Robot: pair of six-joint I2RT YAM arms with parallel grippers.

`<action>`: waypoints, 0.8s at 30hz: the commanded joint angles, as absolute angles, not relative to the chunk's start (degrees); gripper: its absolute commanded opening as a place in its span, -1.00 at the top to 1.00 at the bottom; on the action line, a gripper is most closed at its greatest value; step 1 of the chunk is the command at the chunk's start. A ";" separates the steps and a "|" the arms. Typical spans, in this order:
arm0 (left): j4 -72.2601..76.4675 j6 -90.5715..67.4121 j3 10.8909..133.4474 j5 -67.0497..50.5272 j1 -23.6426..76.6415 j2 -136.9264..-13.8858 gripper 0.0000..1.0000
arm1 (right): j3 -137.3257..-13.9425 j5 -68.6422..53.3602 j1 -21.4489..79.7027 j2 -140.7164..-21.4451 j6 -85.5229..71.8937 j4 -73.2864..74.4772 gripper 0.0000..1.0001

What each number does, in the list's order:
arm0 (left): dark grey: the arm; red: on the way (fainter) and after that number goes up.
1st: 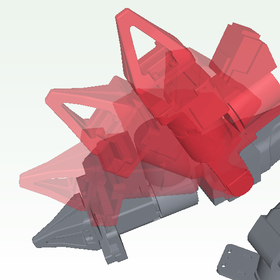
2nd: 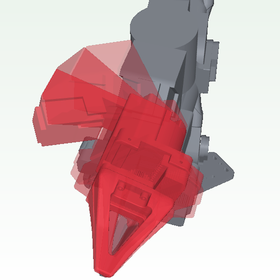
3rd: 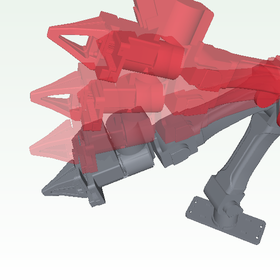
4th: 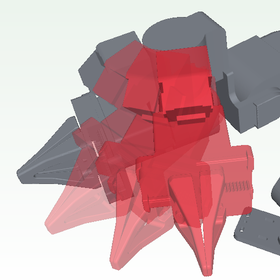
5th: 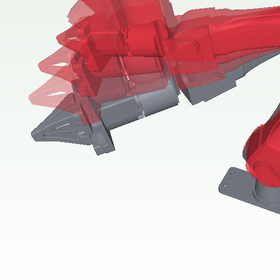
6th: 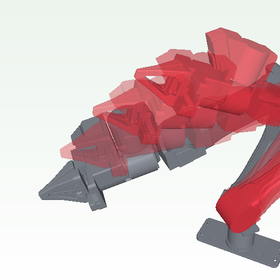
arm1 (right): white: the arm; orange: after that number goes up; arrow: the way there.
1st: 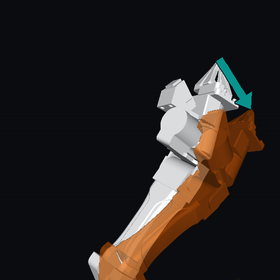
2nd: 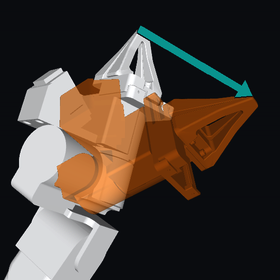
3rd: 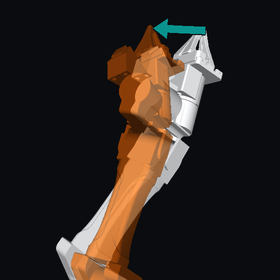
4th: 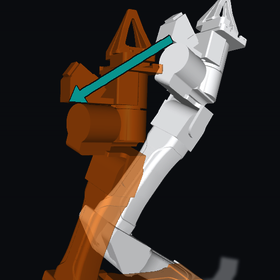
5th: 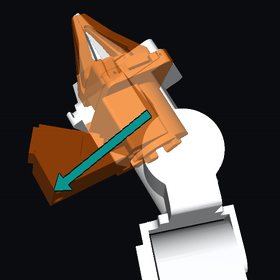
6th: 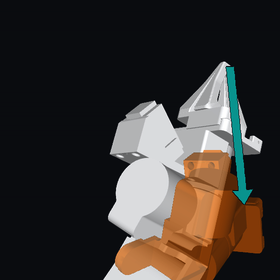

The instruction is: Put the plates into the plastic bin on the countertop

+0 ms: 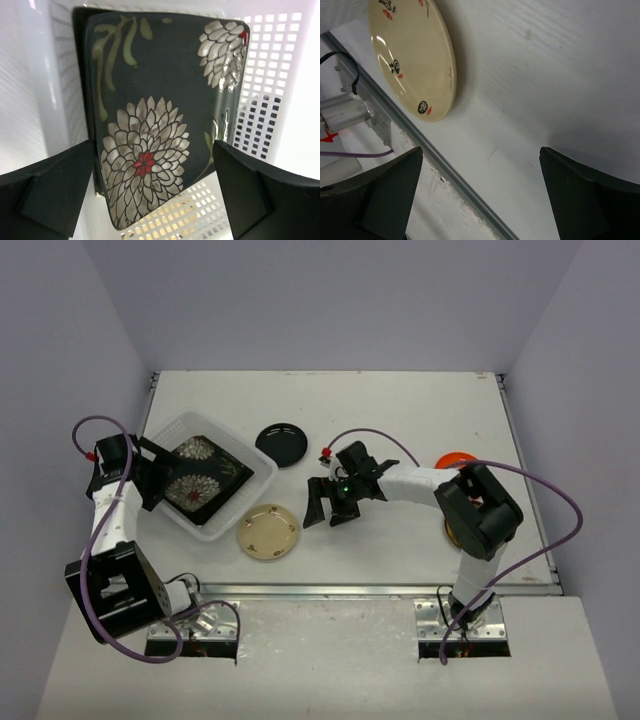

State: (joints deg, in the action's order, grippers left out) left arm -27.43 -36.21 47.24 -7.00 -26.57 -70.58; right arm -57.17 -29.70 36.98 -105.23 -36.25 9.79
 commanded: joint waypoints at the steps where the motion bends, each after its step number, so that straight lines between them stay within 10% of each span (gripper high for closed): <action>1: -29.03 -31.44 51.06 -0.98 -26.35 -65.16 -1.00 | -60.69 -25.97 40.59 -108.76 -38.75 6.22 -0.98; 8: -29.18 -29.13 50.67 -4.62 -26.37 -63.44 -1.00 | -61.83 -26.80 41.53 -116.68 -44.54 -0.87 -0.89; 13: -28.29 -28.52 50.19 -11.00 -25.46 -54.09 -1.00 | -61.52 -29.89 41.97 -122.27 -48.40 -7.54 0.13; 18: -29.16 -25.49 50.44 -12.34 -18.72 -48.72 -1.00 | -60.83 -30.11 42.10 -125.15 -50.90 -10.74 0.45; 21: -30.93 -21.95 49.97 -13.97 -12.90 -50.41 -1.00 | -58.32 -29.27 42.10 -123.68 -51.31 -12.44 0.97; 24: -31.20 -20.16 48.92 -18.23 -6.58 -52.05 -1.00 | -52.88 -27.46 41.42 -118.16 -49.33 -12.97 1.00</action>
